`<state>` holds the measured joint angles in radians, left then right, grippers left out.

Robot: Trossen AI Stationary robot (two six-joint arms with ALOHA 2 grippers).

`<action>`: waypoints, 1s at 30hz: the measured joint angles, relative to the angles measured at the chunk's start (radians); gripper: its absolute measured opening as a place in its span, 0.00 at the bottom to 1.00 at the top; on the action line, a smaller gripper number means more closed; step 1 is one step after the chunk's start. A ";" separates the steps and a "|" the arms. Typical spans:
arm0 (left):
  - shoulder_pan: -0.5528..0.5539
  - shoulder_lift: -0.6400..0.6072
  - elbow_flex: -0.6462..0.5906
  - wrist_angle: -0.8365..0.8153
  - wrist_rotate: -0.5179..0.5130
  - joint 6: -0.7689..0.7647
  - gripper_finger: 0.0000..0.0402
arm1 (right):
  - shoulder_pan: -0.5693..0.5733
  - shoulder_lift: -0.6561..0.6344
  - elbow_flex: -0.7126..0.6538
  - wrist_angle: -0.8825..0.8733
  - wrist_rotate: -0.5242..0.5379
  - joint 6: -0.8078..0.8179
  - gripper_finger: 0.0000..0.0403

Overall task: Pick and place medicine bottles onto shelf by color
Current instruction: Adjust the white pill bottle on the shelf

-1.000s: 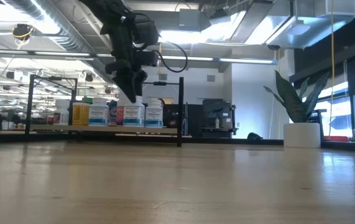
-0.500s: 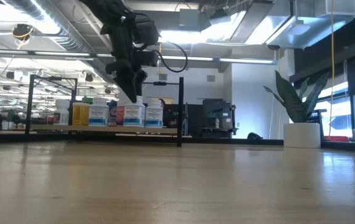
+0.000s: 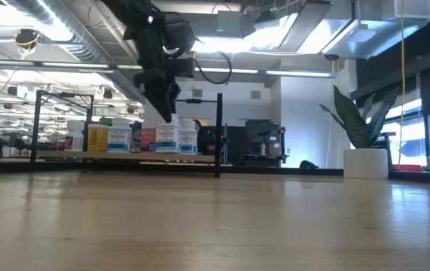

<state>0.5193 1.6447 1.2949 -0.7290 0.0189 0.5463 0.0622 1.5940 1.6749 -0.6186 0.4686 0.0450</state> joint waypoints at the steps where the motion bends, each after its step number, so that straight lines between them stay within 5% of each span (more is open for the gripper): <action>1: -0.006 0.000 0.000 0.007 0.000 -0.008 0.51 | 0.000 0.000 0.000 0.000 0.000 0.000 0.55; 30: -0.065 -0.001 0.000 0.105 -0.107 -0.168 0.51 | 0.000 0.000 0.000 0.000 0.000 0.000 0.55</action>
<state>0.4545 1.6436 1.2949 -0.6239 -0.0879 0.3781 0.0624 1.5940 1.6749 -0.6186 0.4686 0.0448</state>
